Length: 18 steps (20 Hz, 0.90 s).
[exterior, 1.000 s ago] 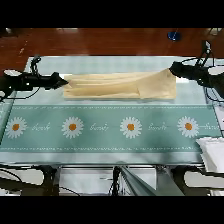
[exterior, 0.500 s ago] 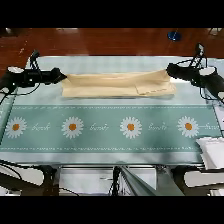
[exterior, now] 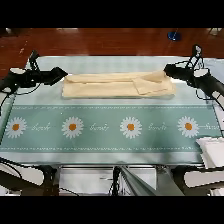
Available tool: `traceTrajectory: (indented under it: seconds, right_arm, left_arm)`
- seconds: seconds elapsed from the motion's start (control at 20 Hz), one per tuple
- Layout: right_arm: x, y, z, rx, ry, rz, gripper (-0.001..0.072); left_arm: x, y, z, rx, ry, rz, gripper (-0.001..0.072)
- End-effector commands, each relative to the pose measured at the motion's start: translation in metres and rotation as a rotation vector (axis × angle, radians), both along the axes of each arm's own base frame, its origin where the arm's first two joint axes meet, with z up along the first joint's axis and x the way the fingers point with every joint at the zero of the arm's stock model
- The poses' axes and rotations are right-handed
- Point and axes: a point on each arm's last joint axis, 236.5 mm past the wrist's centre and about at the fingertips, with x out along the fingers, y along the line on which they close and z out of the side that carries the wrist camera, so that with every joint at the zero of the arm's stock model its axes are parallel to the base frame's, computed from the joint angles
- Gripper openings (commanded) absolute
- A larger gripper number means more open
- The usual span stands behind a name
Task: Fold the shirts.
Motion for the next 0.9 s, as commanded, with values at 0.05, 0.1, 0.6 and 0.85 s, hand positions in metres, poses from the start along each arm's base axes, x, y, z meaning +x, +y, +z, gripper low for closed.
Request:
traceTrajectory:
  seconds: [0.05,0.1,0.6,0.85]
  right_arm:
    - [0.0,-0.009,0.018,0.005,-0.028,-0.015,0.0537]
    - [-0.002,-0.016,0.026,0.018,-0.031,-0.019,0.0537]
    - [-0.096,-0.092,-0.021,0.285,0.466,0.04,0.0554]
    - [-0.083,-0.065,-0.04,0.432,0.455,0.08,0.0555]
  left_arm:
    - [0.006,0.013,0.013,0.02,-0.033,0.014,0.072]
    - [0.003,0.019,0.017,0.032,-0.032,0.001,0.072]
    - [-0.058,0.02,0.016,0.047,0.132,-0.234,0.0719]
    - [-0.059,0.005,0.016,0.049,0.132,-0.266,0.0719]
